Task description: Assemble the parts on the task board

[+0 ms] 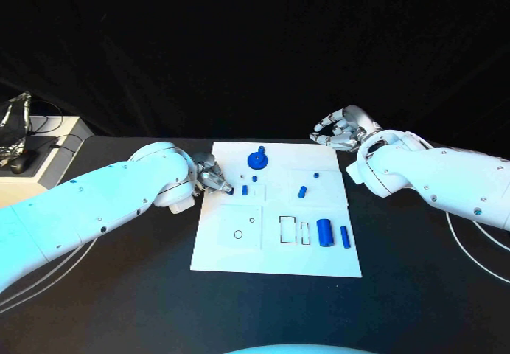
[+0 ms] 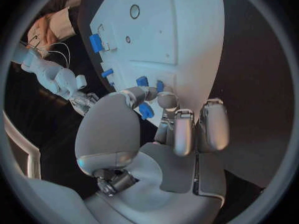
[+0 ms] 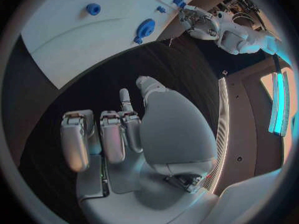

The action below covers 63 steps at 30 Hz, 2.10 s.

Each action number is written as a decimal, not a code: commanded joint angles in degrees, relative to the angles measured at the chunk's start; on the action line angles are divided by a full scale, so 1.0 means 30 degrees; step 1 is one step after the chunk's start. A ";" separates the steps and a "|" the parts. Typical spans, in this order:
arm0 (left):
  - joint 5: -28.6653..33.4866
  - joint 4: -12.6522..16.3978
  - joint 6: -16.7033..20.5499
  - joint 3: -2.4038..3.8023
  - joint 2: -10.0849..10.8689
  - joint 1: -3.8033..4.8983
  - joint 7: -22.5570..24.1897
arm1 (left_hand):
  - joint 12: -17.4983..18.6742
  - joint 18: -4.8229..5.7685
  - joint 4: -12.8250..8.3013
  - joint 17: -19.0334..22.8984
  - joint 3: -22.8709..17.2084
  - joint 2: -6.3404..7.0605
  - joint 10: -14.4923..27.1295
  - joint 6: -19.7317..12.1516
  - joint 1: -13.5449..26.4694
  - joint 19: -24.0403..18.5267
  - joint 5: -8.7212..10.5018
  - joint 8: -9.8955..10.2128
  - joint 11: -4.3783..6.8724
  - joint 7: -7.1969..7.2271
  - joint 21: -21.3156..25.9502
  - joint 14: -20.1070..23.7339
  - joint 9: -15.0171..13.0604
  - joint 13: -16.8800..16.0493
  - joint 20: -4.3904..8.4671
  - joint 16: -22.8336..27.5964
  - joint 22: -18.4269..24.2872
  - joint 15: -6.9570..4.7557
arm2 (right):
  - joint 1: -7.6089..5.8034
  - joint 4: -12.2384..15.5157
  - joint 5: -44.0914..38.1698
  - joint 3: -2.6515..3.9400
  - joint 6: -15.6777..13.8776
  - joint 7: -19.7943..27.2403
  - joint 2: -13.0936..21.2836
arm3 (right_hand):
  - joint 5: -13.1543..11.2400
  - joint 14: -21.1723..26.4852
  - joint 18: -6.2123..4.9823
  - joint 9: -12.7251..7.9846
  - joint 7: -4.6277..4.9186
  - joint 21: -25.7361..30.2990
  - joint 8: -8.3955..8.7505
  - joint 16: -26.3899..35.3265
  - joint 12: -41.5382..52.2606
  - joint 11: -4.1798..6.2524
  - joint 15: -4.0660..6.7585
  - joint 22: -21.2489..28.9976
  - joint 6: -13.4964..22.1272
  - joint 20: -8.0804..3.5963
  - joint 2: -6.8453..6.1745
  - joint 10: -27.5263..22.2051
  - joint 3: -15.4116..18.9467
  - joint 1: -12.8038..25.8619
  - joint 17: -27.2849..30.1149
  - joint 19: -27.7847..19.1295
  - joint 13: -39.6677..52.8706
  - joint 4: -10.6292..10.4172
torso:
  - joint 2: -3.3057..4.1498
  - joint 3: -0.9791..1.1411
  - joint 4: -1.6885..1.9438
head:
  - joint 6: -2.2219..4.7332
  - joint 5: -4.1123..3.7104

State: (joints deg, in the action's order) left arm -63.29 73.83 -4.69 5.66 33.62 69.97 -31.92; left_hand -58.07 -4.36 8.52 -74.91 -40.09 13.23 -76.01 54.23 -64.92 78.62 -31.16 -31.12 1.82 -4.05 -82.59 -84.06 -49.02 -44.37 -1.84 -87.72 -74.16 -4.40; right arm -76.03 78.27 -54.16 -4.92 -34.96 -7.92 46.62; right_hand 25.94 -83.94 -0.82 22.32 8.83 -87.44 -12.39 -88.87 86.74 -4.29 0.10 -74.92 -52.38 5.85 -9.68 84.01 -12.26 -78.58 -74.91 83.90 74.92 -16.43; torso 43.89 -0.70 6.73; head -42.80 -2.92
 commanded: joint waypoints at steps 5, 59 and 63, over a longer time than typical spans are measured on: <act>0.0095 -0.0193 -0.0522 -0.0133 -0.0274 -0.0172 -0.0138 | -0.0128 0.0202 -0.1971 -0.3383 -0.1887 -0.0216 -0.0164 0.0566 0.0127 0.0128 0.0170 -0.0060 -0.0023 0.0500 -0.0029 -0.1561 -0.0410 -0.0057 0.0029 -0.0081 -0.0040 -0.0139 | 0.0010 0.0051 -0.0199 0.0003 0.0116 0.0208 0.0020 | 0.0106 -0.1682 0.0004 0.0068 -0.0031 0.0148 -0.0143 0.0105 -0.0131 0.0119 0.0072 -0.4253 0.0116 -0.0094 -0.0267 0.0898 -0.0216 0.0141 -0.3597 0.1558 0.3987 0.0011 | 0.0021 -0.0017 0.0007 | -0.0051 -0.0033; 0.0251 -0.0617 -0.0551 -0.0152 -0.0459 -0.0172 -0.0208 | -0.0191 0.0219 0.0739 -0.3472 0.2749 0.0442 -0.0119 0.1154 0.1369 0.0210 0.0378 0.0563 0.0158 0.0776 0.0135 -0.1583 -0.0037 -0.0364 0.0209 -0.0132 -0.0035 -0.0304 | 0.0010 0.0052 -0.0247 0.0003 0.0045 0.0246 0.0066 | 0.0106 -0.1682 0.0004 0.0068 -0.0031 0.0148 -0.0143 0.0105 -0.0131 0.0119 0.0072 -0.4253 0.0116 -0.0094 -0.0267 0.0898 -0.0216 0.0141 -0.3597 0.1558 0.3987 0.0011 | -0.0009 -0.0030 0.0033 | -0.0114 -0.0188; 0.0239 -0.0610 -0.0527 -0.0147 -0.0385 -0.0173 -0.0258 | -0.0194 0.0226 0.1086 -0.3484 0.3457 0.0575 -0.0110 0.1216 0.1383 0.0239 0.0439 0.0639 0.0149 0.0764 0.0133 -0.1585 0.0009 -0.0387 0.0206 -0.0139 -0.0067 -0.0297 | 0.0010 0.0054 -0.0247 0.0003 0.0034 0.0251 0.0074 | 0.0119 -0.1677 -0.0001 0.0095 -0.0030 0.0173 -0.0149 0.0115 -0.0148 0.0119 0.0074 -0.4237 0.0140 -0.0097 -0.0330 0.0885 -0.0334 0.0182 -0.3573 0.1549 0.3972 0.0021 | -0.0007 -0.0045 0.0028 | -0.0091 -0.0205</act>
State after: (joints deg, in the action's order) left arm -62.78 72.09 -5.15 5.49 32.41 69.84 -31.89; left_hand -58.53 -4.36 11.70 -74.91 -29.91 14.49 -76.61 57.67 -60.90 79.02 -29.99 -29.55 2.04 -1.63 -82.38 -84.04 -48.96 -45.55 -1.44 -87.97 -74.30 -4.82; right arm -76.03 78.34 -54.28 -4.92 -34.98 -7.82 46.83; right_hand 25.94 -83.94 -0.82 22.56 8.83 -87.20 -12.62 -88.87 86.50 -4.29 0.10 -74.95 -52.38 5.85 -10.14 84.01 -13.01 -78.13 -74.91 83.90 74.93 -16.37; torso 43.85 -0.80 6.81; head -43.10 -3.49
